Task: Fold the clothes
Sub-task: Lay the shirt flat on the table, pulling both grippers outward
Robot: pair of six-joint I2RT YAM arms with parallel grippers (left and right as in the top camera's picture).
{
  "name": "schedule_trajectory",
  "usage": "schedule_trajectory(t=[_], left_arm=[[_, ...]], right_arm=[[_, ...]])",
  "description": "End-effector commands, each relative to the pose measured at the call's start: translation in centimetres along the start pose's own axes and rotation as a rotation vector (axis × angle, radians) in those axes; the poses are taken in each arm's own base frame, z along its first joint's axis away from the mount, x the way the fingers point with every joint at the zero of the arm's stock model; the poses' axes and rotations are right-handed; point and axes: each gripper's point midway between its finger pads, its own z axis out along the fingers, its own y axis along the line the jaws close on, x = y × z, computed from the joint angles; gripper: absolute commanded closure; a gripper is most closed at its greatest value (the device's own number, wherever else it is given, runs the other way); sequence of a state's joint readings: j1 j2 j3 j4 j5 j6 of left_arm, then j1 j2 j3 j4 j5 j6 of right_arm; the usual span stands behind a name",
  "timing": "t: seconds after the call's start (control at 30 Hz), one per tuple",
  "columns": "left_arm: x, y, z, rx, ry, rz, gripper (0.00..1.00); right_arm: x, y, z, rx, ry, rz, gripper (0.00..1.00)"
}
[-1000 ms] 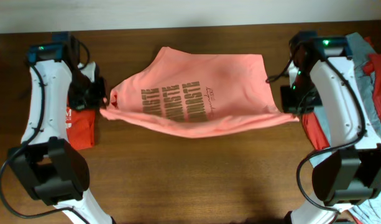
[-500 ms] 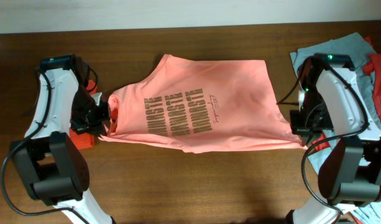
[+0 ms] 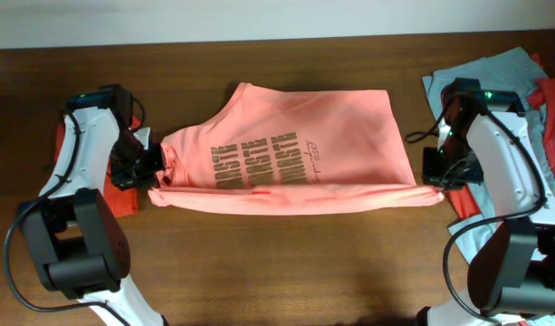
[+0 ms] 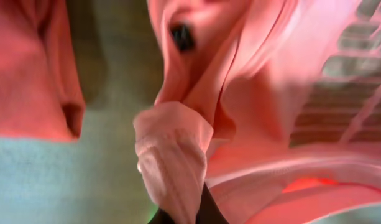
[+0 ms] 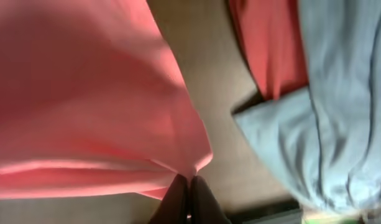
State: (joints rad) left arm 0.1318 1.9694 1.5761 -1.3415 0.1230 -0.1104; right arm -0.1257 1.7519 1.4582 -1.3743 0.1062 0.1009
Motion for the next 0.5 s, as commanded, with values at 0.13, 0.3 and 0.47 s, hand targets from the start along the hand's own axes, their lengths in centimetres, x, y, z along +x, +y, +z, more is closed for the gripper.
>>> schedule_trajectory(t=[0.13, 0.3, 0.47], left_arm=[[-2.6, -0.4, -0.7, 0.034, -0.120, -0.070, 1.00], [-2.8, -0.4, -0.7, 0.035, -0.127, -0.068, 0.99], [-2.8, -0.4, -0.7, 0.035, -0.125, -0.068, 0.99]], right_arm=[[-3.7, 1.5, 0.5, -0.079, -0.126, -0.091, 0.95], [-5.6, 2.3, 1.3, -0.110, -0.167, -0.109, 0.95], [-6.6, 2.7, 3.0, -0.113, -0.153, -0.110, 0.82]])
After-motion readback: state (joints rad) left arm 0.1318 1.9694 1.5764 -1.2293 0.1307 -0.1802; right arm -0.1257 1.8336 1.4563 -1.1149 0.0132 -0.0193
